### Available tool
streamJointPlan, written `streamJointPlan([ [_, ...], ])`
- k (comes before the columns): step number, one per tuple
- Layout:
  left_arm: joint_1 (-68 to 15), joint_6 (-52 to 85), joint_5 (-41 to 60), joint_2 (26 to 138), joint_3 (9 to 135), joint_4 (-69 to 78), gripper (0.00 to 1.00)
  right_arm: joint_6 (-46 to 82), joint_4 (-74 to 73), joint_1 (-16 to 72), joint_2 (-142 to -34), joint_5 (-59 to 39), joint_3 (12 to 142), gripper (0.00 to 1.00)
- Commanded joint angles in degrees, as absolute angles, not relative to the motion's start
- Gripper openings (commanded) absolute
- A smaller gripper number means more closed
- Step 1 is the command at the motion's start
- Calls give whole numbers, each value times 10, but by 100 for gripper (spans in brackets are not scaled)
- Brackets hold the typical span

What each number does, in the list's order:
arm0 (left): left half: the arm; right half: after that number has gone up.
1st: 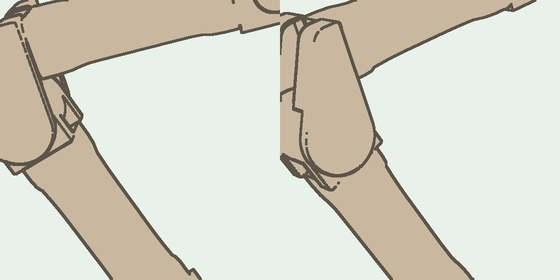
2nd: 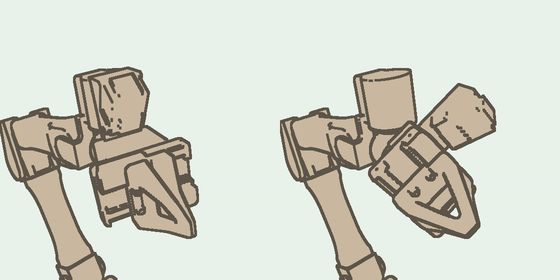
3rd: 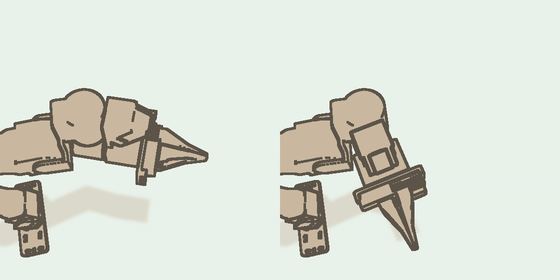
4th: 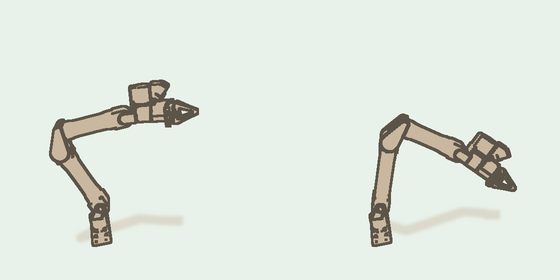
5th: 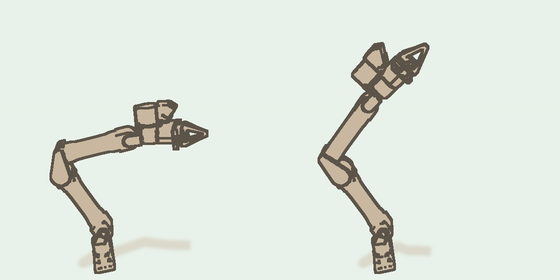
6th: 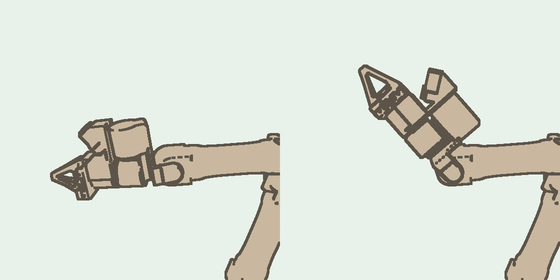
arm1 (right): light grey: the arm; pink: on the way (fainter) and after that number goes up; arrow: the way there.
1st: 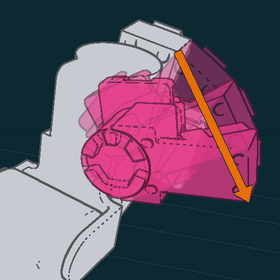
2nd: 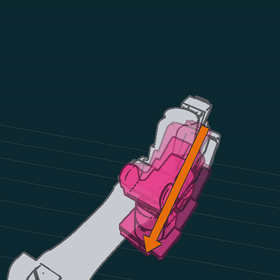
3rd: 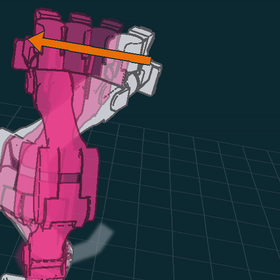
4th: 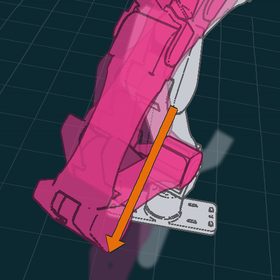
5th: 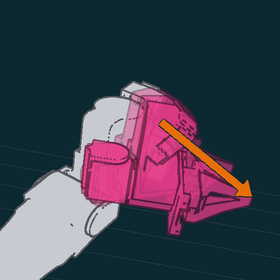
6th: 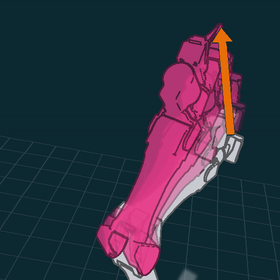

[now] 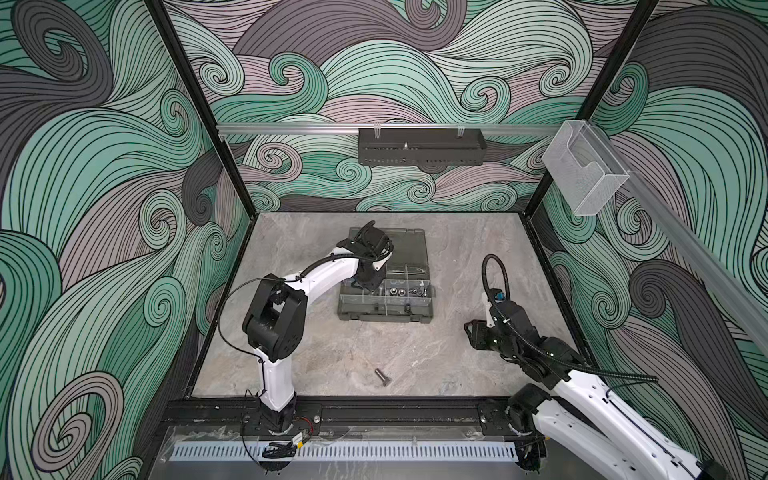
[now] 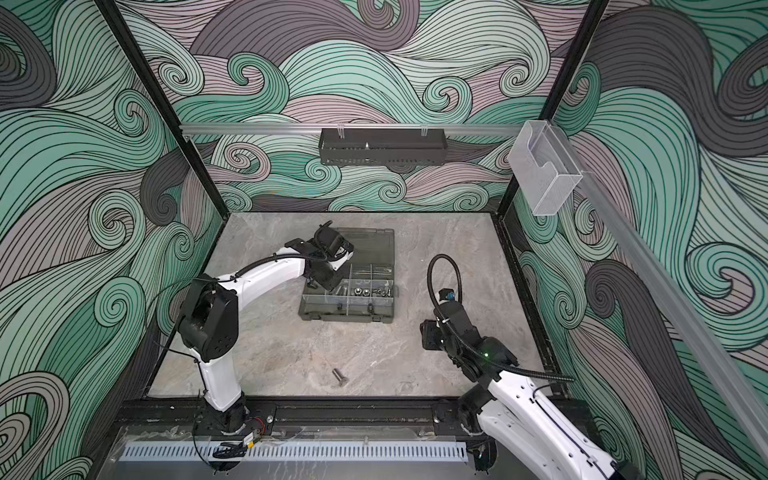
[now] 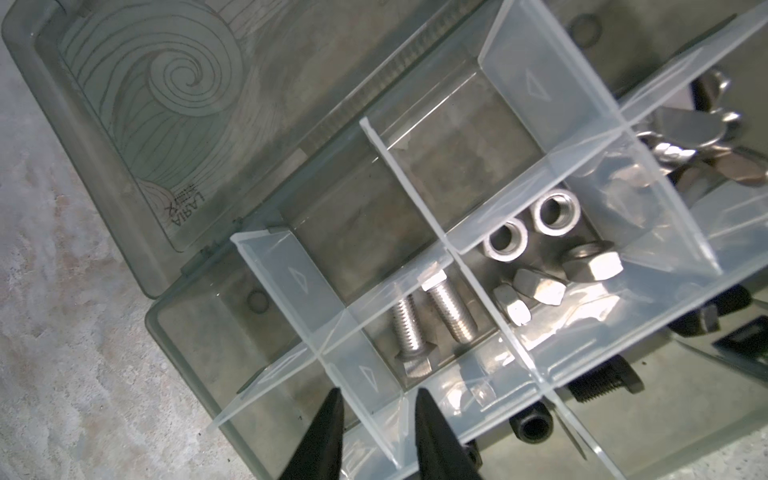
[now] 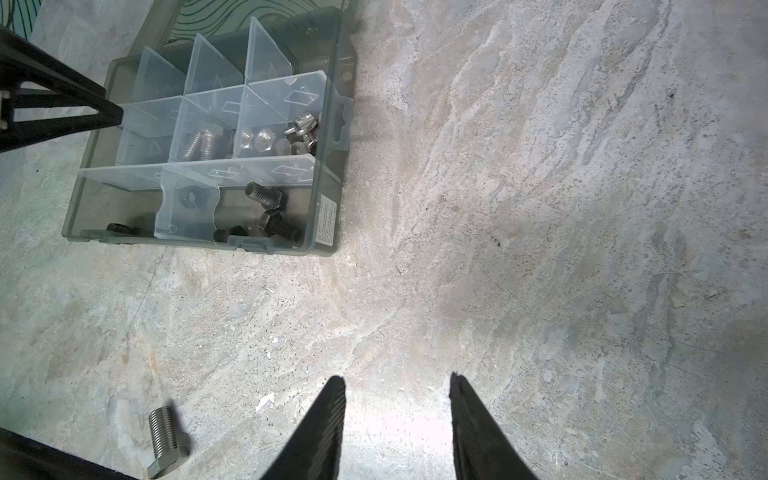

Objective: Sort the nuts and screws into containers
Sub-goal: 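Carry the bolt with the left gripper into the bolt compartment and open, then grasp the last silver hex bolt with the right gripper while the left gripper withdraws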

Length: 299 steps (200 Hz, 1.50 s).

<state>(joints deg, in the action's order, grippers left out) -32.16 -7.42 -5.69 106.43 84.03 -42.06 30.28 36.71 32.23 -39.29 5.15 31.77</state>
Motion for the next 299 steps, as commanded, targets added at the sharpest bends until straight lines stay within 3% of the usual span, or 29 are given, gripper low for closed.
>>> streamJointPlan([
  [1, -312, -55, -35, 1028, 828, -411, 33, 304, 373, 321, -391, 51, 318, 43],
  [91, -289, -33, -4, 929, 751, -394, 34, 308, 371, 321, -407, 33, 318, 42],
  [125, -272, -18, 7, 860, 693, -381, 34, 333, 327, 330, -444, -22, 309, 40],
  [205, -208, 3, 26, 717, 587, -378, 35, 361, 266, 504, -631, 15, 373, 41],
  [299, -183, 15, 39, 692, 556, -353, 35, 359, 231, 632, -845, -5, 495, 41],
])
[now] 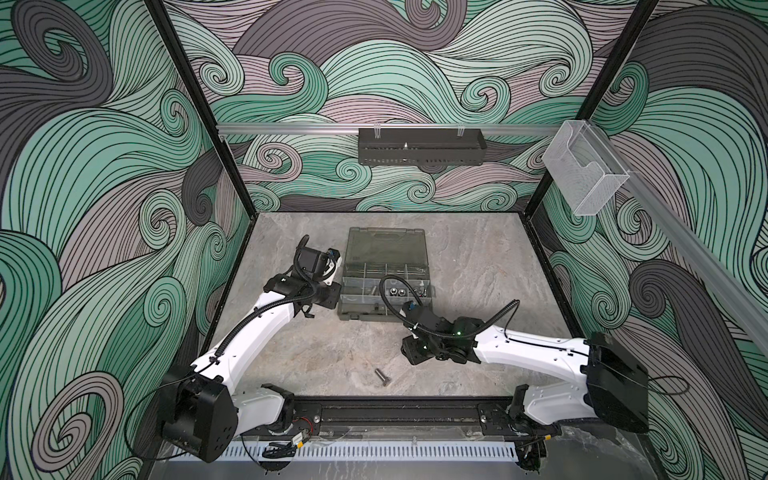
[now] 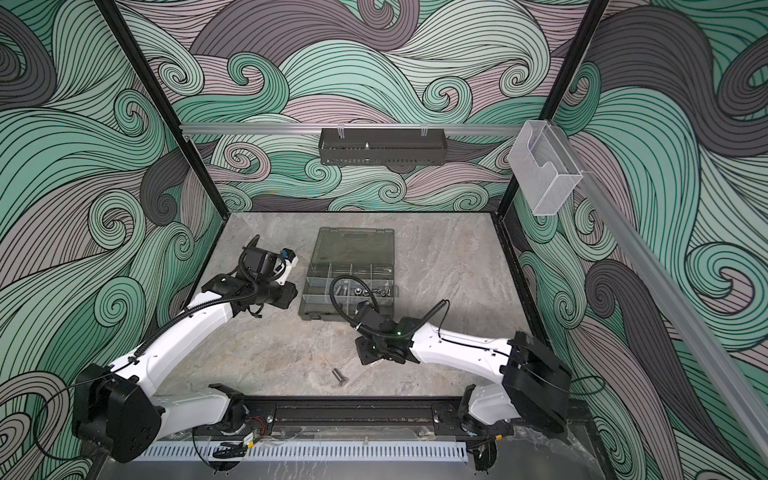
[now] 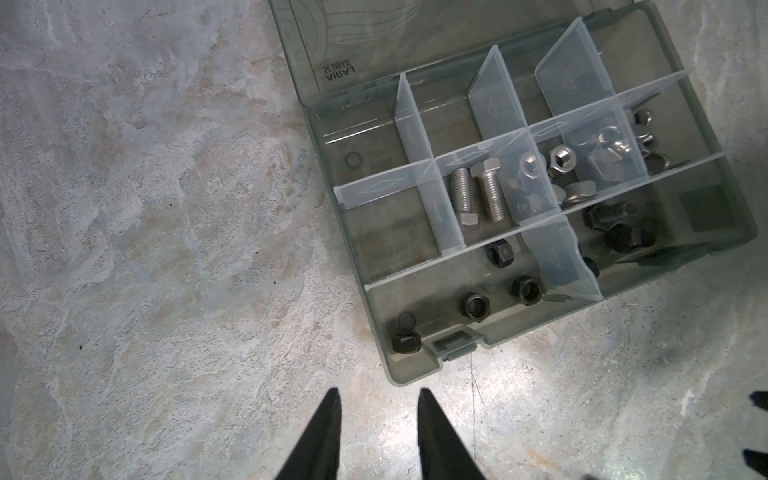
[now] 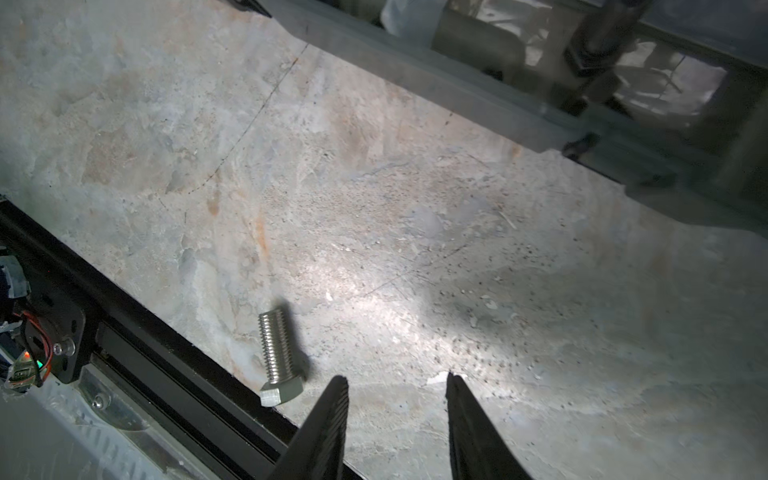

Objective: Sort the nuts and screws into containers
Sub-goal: 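Grasp the last silver hex bolt with the right gripper while the left gripper withdraws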

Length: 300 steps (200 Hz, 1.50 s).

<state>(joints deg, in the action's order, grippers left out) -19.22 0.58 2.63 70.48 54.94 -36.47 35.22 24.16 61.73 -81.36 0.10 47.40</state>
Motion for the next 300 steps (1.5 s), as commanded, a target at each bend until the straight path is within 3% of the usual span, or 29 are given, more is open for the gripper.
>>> streamJointPlan([
  [1, -183, 15, 39, 692, 556, -353, 35, 359, 230, 633, -847, -6, 496, 41],
  [95, -171, 24, 50, 680, 554, -344, 36, 341, 251, 692, -976, -47, 592, 39],
  [300, -156, 27, 60, 680, 555, -342, 37, 340, 315, 716, -1061, -13, 643, 21],
])
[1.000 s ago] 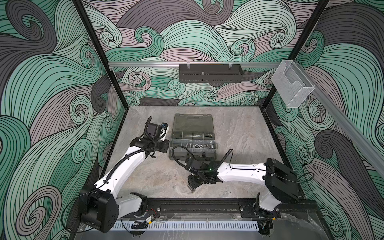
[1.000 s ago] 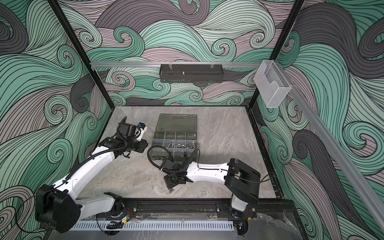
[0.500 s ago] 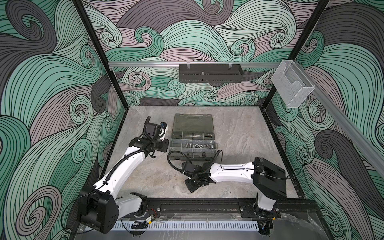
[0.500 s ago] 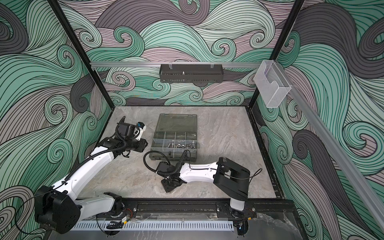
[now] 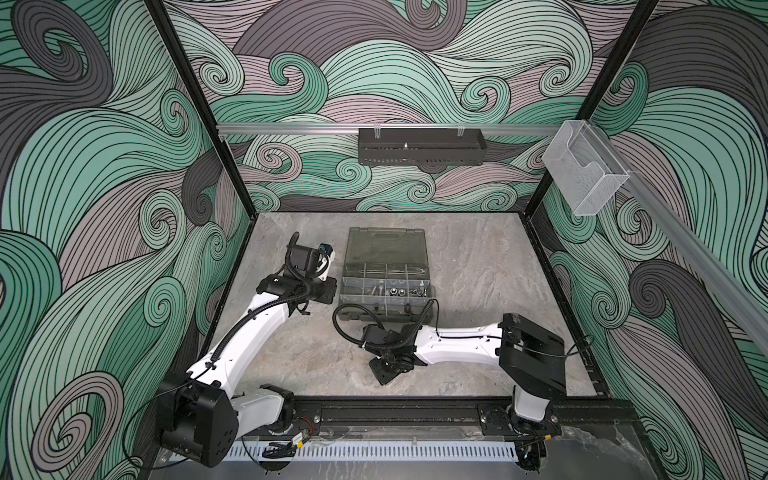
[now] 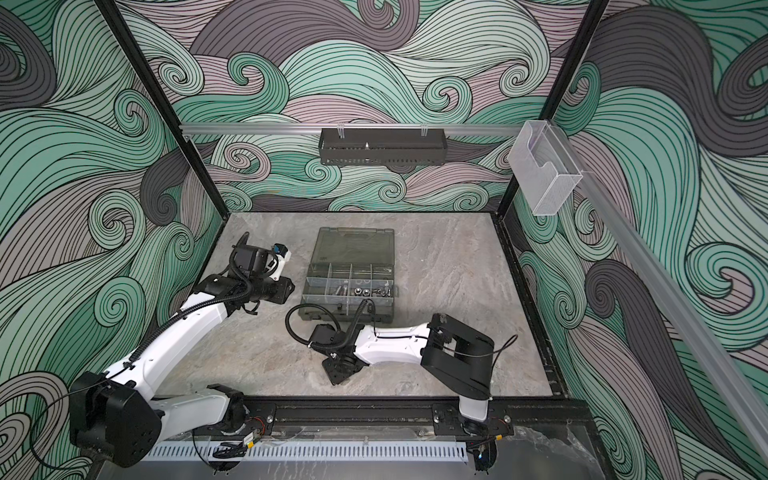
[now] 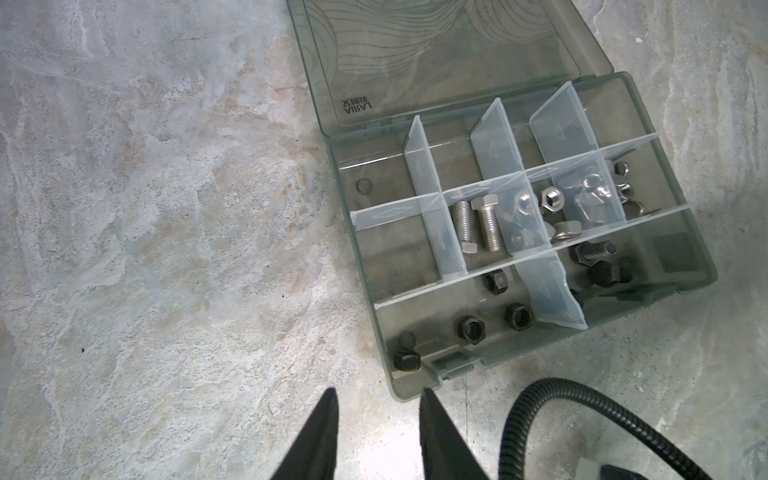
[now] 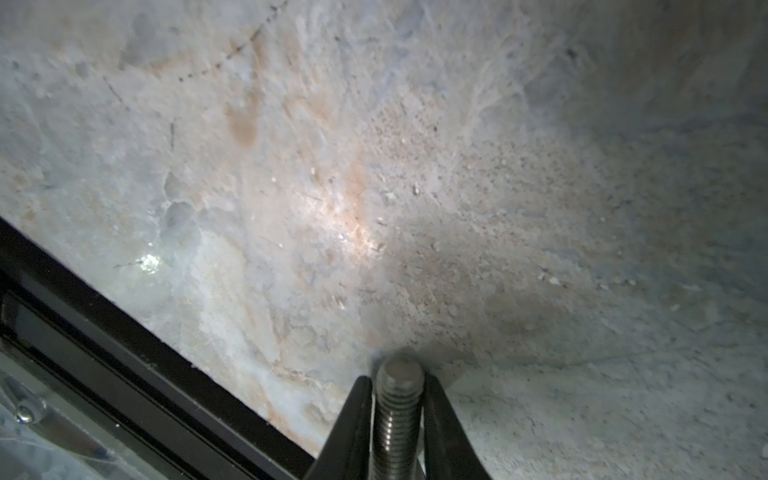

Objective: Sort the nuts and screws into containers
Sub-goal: 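Grasp the last silver hex bolt with the right gripper while the left gripper withdraws, then carry the bolt with the right gripper into the bolt compartment and open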

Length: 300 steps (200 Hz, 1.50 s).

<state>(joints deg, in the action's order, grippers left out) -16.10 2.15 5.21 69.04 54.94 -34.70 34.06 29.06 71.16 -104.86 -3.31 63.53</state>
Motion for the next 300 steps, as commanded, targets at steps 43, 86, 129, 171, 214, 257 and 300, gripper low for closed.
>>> streamJointPlan([
  [43, -155, 28, 61, 681, 555, -342, 37, 337, 316, 715, -1049, -3, 640, 17],
  [86, -155, 29, 60, 680, 555, -343, 37, 317, 316, 675, -1012, 0, 643, 17],
  [129, -153, 30, 63, 679, 555, -342, 37, 284, 309, 599, -969, 3, 678, 17],
  [171, -153, 30, 60, 679, 554, -342, 37, 264, 269, 533, -965, 34, 748, 17],
  [214, -152, 30, 58, 679, 554, -342, 37, 311, 177, 478, -1022, 25, 801, 17],
  [257, -153, 30, 55, 681, 554, -342, 37, 342, 155, 473, -1104, 40, 863, 17],
  [300, -152, 30, 54, 681, 554, -343, 37, 380, 139, 473, -1133, 61, 859, 17],
])
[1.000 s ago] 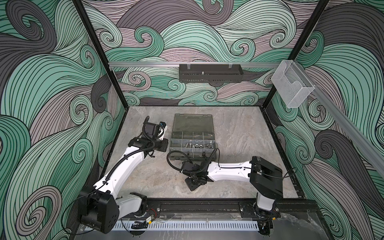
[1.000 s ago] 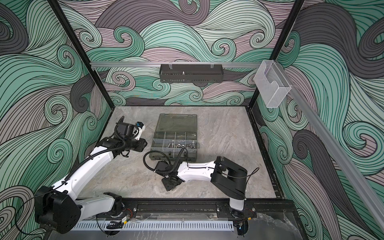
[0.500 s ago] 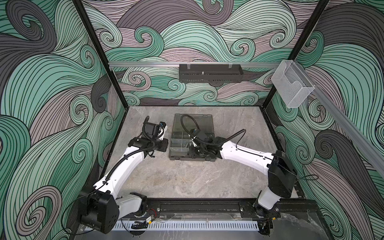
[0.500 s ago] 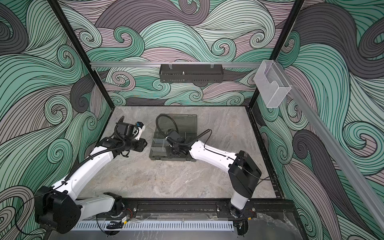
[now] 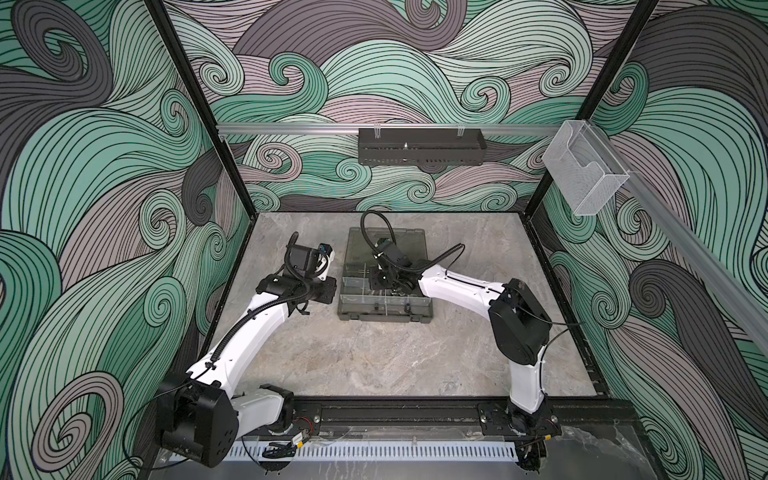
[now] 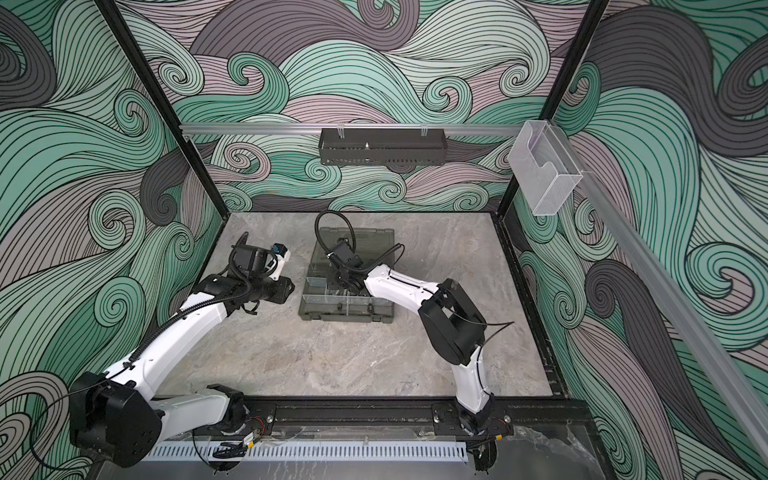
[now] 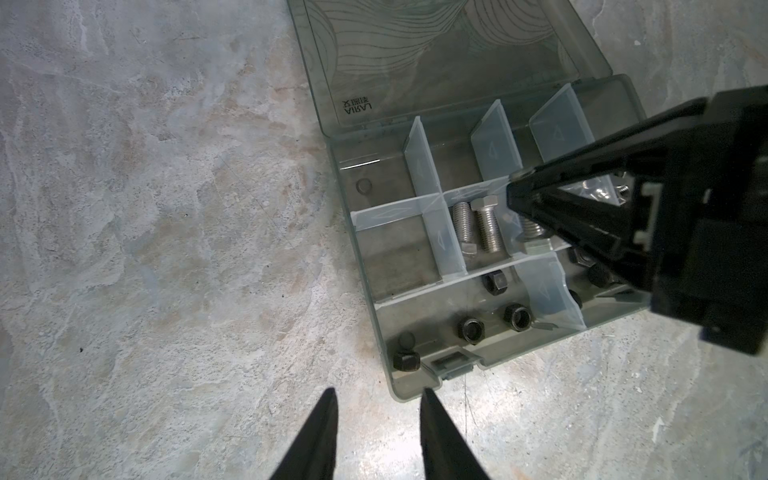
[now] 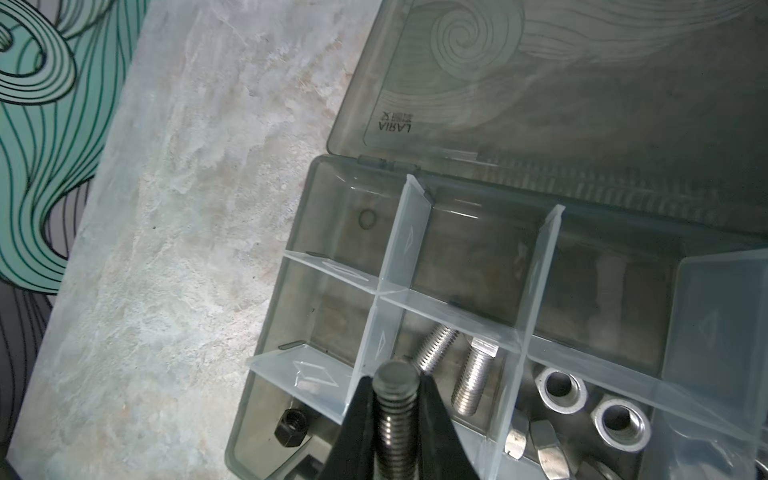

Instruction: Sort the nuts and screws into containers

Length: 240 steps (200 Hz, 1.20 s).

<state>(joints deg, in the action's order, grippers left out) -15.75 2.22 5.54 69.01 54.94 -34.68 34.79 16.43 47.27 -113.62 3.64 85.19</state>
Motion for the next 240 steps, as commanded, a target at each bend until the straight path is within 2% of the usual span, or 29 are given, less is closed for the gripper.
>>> streamJointPlan([
  [1, -152, 30, 55, 682, 554, -343, 37, 381, 138, 473, -1133, 61, 858, 17],
  [33, -151, 30, 55, 682, 554, -343, 37, 394, 140, 472, -1133, 71, 839, 18],
  [49, -151, 30, 56, 682, 554, -342, 37, 396, 152, 473, -1135, 73, 840, 23],
  [96, -151, 31, 58, 684, 554, -341, 37, 400, 156, 473, -1139, 70, 835, 29],
  [166, -150, 31, 57, 685, 554, -342, 37, 392, 154, 473, -1110, 74, 819, 30],
  [240, -150, 31, 55, 686, 554, -343, 37, 342, 156, 473, -1022, 113, 770, 31],
])
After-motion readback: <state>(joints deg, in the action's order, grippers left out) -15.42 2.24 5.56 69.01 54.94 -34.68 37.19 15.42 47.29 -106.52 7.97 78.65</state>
